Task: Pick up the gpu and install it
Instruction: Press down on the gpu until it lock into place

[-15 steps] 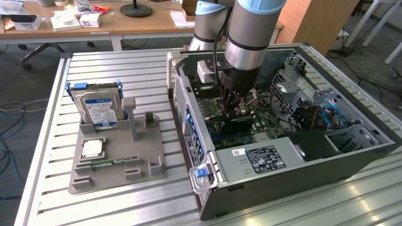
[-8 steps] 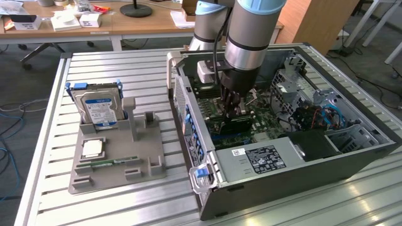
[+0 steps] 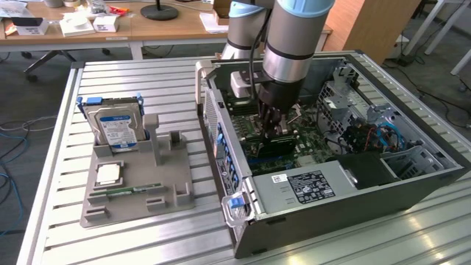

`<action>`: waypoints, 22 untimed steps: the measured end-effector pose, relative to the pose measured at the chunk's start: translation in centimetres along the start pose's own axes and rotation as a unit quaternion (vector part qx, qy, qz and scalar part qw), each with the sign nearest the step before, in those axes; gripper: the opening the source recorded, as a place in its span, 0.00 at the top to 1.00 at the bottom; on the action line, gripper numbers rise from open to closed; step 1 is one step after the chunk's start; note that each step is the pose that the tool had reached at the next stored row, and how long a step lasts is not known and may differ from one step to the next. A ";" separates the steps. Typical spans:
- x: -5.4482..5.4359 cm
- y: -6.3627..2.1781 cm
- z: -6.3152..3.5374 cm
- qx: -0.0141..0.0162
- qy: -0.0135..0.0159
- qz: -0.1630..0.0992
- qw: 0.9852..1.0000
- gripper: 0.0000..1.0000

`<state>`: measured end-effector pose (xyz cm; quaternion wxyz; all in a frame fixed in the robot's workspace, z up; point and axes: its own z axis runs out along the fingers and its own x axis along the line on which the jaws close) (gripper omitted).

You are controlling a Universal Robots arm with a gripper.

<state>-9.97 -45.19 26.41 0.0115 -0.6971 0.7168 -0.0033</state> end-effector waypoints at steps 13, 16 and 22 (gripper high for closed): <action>0.0 0.17 0.18 0.000 -0.001 0.000 1.000 0.90; 0.0 0.25 0.19 0.000 0.000 0.000 1.000 0.90; 0.0 0.30 0.22 0.000 0.000 0.000 1.000 0.90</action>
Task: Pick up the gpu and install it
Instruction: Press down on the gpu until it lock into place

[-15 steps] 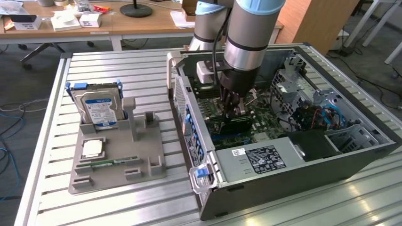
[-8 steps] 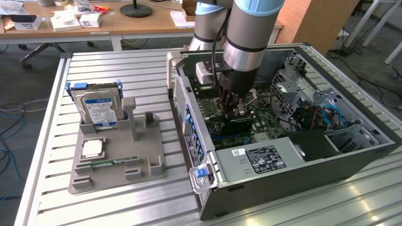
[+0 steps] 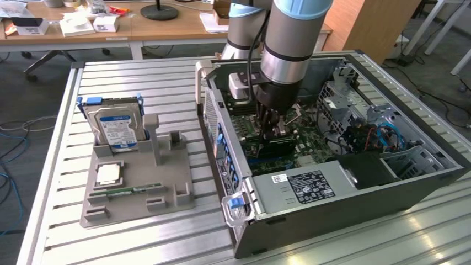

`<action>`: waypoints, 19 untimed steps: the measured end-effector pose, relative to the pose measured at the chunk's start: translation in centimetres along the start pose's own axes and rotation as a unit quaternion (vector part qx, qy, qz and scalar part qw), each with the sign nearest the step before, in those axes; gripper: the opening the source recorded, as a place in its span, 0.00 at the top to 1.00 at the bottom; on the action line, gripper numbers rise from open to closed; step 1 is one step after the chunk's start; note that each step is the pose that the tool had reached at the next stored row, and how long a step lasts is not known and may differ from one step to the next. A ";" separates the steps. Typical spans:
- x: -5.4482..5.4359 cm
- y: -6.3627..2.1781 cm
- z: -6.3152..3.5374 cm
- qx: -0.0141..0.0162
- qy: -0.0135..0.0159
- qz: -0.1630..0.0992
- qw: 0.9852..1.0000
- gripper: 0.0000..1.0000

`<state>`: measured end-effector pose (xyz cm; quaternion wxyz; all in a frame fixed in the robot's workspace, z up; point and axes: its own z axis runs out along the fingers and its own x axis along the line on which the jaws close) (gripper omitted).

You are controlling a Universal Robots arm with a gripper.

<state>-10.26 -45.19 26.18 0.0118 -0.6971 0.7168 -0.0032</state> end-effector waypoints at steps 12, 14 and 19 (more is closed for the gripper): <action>0.0 0.15 0.27 0.000 0.000 0.000 1.000 0.90; 0.0 0.15 0.27 0.000 0.000 0.000 1.000 0.90; 0.0 0.13 -0.86 0.000 0.000 0.000 1.000 0.90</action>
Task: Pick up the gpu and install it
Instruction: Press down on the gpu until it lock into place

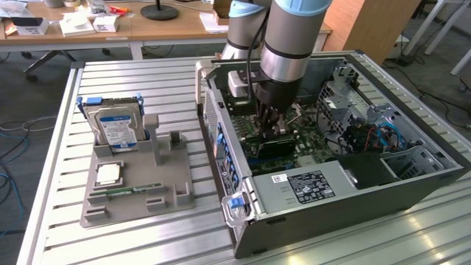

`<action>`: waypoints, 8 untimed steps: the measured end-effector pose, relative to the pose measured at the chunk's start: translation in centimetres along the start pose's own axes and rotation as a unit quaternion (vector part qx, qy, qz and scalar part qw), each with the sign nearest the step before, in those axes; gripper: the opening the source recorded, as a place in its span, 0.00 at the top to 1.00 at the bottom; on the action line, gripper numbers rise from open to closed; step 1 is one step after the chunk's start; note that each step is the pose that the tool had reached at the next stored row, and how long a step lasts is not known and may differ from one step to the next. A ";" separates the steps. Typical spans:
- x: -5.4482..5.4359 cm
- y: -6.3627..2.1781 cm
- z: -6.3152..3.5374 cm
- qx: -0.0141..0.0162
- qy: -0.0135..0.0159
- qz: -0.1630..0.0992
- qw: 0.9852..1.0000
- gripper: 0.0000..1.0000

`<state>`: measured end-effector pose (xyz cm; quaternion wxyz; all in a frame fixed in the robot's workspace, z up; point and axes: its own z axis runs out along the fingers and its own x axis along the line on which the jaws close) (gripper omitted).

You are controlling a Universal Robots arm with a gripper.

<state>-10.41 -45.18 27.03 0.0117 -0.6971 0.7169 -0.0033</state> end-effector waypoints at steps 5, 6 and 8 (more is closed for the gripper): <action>0.0 -0.04 -1.47 0.000 0.000 0.000 1.000 0.90; 0.0 -0.04 -1.80 0.000 0.000 0.000 1.000 0.90; 0.0 -0.05 -2.35 0.000 0.000 0.000 1.000 0.90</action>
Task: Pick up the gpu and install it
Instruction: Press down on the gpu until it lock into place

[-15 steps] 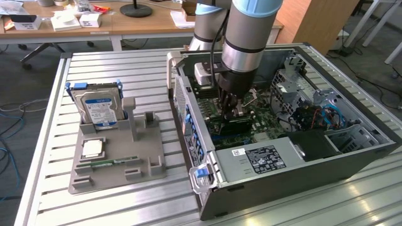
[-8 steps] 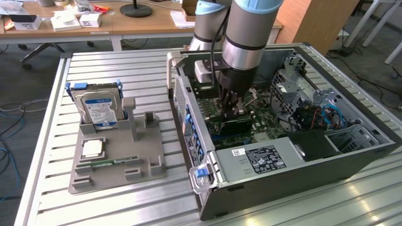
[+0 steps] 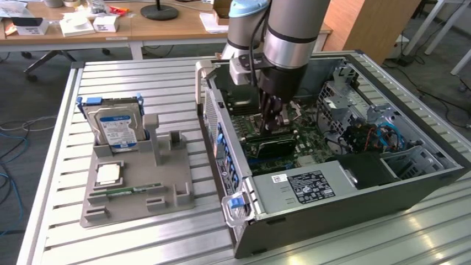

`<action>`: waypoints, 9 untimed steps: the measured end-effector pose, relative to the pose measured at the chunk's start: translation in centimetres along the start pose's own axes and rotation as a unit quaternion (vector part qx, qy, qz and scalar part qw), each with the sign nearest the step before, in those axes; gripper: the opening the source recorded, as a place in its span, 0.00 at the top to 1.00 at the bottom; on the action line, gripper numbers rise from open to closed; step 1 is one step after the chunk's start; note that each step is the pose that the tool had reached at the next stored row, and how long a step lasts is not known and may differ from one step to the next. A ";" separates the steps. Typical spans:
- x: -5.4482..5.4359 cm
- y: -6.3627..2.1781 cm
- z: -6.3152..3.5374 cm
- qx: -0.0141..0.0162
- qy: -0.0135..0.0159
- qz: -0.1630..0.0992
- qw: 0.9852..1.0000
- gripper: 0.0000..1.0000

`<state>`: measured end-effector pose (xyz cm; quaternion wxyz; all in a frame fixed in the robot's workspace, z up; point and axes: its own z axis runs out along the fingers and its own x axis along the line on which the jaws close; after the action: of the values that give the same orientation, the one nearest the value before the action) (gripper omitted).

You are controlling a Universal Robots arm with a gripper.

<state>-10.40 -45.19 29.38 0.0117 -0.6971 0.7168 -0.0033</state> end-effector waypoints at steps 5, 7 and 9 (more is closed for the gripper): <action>0.0 -0.01 -0.38 0.000 0.000 0.000 1.000 0.90; 0.0 -0.16 -0.39 0.000 0.000 0.000 1.000 0.90; 0.0 -0.50 -0.39 0.000 0.000 0.000 1.000 0.90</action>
<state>-9.91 -45.16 29.78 0.0116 -0.6971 0.7168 -0.0033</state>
